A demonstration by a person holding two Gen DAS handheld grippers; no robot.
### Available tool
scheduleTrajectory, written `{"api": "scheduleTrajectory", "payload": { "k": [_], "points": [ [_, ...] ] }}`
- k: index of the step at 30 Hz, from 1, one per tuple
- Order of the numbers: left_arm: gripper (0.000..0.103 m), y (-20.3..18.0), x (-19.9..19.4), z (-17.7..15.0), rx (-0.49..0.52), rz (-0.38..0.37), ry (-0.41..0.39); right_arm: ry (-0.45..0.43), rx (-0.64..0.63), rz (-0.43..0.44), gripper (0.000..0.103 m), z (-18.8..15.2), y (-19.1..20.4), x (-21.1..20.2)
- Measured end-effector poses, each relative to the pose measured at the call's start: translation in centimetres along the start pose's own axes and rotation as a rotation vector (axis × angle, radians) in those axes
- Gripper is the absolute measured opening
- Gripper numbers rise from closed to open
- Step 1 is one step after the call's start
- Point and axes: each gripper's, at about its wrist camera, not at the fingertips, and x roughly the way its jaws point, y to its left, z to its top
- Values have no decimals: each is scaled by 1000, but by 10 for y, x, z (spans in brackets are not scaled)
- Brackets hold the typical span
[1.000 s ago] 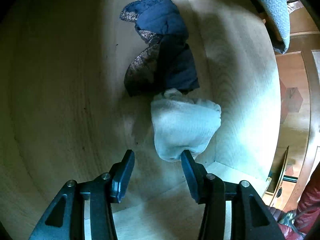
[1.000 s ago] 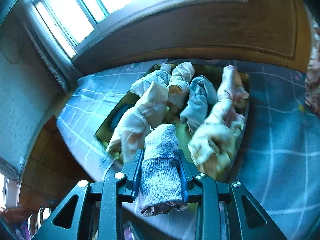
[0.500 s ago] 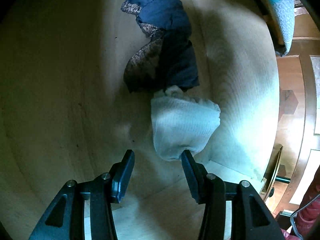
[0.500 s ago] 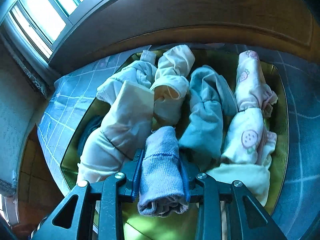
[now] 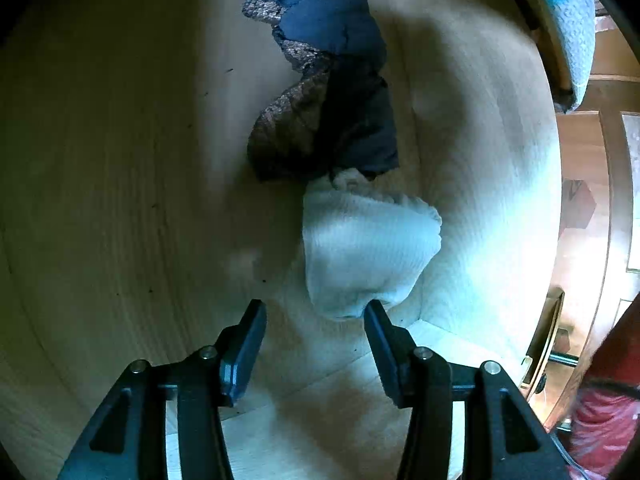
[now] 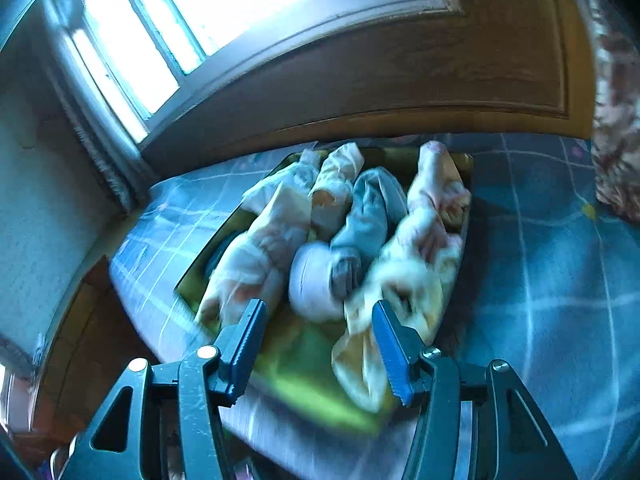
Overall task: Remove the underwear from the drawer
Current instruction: 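Move the right tool back down into the drawer beside the left tool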
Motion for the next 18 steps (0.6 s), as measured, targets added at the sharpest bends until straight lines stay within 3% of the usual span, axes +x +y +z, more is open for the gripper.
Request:
{"api": "scheduleTrajectory", "payload": {
  "k": [5, 7, 9, 13, 18],
  "points": [
    [59, 2, -2, 0, -4, 16, 10, -4, -38, 12, 56, -56, -2, -42],
    [63, 2, 0, 1, -9, 28, 11, 4, -91, -14, 56, -84, 3, -55],
    [66, -1, 1, 1, -6, 48, 12, 17, -153, -94, 56, -110, 8, -64],
    [67, -9, 3, 3, -5, 30, 18, 70, -194, -209, 56, -152, 4, -64],
    [73, -23, 13, 12, -21, 32, 22, 129, -119, -189, 56, -174, -14, -47]
  ]
}}
